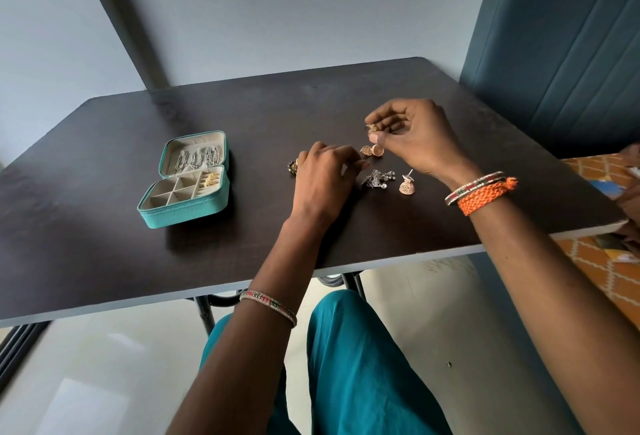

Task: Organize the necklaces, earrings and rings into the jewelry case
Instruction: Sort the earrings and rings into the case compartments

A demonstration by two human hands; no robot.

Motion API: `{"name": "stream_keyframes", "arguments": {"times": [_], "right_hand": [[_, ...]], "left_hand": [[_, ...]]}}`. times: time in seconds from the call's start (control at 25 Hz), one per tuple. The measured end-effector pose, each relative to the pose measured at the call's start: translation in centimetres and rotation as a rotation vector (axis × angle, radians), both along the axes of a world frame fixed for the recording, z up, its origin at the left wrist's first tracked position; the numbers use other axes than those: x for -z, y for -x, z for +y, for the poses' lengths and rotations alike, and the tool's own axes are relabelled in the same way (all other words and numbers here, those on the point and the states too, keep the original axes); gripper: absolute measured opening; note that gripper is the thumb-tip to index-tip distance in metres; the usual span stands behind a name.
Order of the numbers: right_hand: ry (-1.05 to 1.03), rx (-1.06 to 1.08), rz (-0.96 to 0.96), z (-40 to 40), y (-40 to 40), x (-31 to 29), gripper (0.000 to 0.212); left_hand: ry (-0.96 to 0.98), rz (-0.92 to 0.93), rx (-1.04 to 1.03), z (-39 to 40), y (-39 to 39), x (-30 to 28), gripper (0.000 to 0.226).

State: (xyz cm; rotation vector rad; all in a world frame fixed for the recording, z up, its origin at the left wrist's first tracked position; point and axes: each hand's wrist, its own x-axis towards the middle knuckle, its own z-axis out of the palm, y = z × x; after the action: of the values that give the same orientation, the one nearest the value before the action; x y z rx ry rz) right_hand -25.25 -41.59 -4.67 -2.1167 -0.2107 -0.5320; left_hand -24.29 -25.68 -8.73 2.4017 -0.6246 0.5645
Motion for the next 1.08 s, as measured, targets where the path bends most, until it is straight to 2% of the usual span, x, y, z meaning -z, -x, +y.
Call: {"name": "stream_keyframes", "arguments": {"times": [0.24,0.48,0.6,0.68,0.76,0.84,0.92,1.08], "right_hand": [[0.066,-0.135,-0.034,3.6,1.8,-2.1,0.017],[0.189,-0.305,-0.066,9.5,1.9,-3.1,0.02],[0.221,-0.386,-0.047,13.3,1.1,-2.8,0.023],[0.232,-0.426,-0.039,15.5,0.5,-2.5,0.024],[0.259,-0.461,-0.031,16.9,0.0,-2.2,0.021],[0.318,-0.473,-0.018,17.6,-0.4,-2.0,0.02],[0.378,-0.482,0.006,18.0,-0.5,-1.8,0.021],[0.435,-0.484,0.065,18.3,-0.6,-1.4,0.022]], "left_hand": [[0.229,-0.241,-0.139,3.2,2.6,-2.2,0.022],[0.357,-0.291,-0.344,13.1,4.6,-4.2,0.024],[0.374,-0.222,-0.488,17.6,4.8,-3.5,0.027],[0.394,-0.085,-0.506,19.8,4.9,-2.2,0.041],[0.316,0.119,-0.476,20.7,5.0,-0.7,0.061],[0.154,0.279,-0.483,20.6,4.7,0.0,0.068],[0.084,0.296,-0.485,20.3,4.6,0.0,0.068],[0.075,0.27,-0.495,20.5,4.4,0.0,0.068]]}}
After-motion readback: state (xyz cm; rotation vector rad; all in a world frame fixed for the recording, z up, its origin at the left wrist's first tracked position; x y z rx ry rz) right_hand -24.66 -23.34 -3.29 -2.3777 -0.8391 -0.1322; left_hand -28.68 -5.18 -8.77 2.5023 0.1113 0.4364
